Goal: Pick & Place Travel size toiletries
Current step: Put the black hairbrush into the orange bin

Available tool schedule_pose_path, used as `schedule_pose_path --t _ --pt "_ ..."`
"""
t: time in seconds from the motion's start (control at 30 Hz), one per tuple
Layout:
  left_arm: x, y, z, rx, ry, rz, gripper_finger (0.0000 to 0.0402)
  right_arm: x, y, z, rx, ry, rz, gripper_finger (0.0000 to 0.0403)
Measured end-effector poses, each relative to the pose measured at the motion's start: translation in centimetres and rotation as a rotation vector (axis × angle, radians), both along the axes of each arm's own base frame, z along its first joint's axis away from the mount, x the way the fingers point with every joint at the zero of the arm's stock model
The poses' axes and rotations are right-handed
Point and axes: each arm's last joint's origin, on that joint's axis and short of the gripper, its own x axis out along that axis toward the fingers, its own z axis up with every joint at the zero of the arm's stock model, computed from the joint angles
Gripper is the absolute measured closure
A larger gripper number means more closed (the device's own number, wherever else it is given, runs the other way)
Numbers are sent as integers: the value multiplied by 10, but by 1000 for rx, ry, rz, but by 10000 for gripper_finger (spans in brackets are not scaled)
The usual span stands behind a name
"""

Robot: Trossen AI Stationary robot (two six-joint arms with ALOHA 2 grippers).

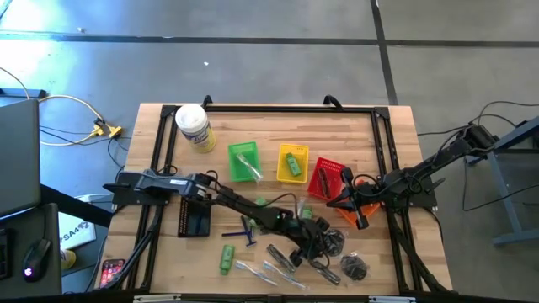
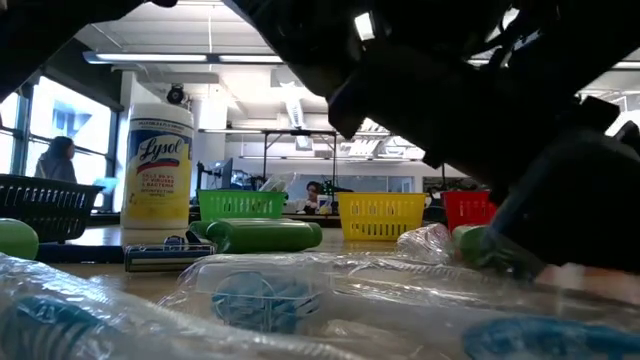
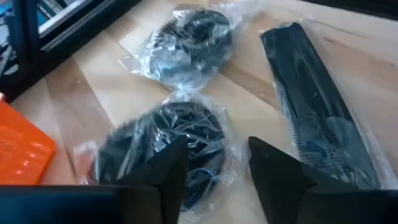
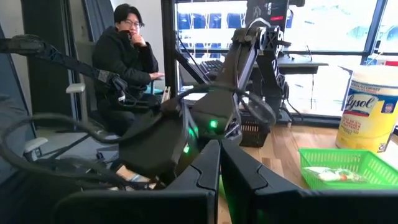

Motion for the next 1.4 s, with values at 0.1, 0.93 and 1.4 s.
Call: schedule_pose_path --t 0.1,0.93,1.4 --pt "-1 1 -2 10 29 8 292 0 0 0 10 4 1 396" --pt "-79 8 156 157 198 -57 401 0 -2 -2 8 18 -69 396" --pt "-165 38 258 69 274 136 401 1 -6 -1 -29 10 -210 396"
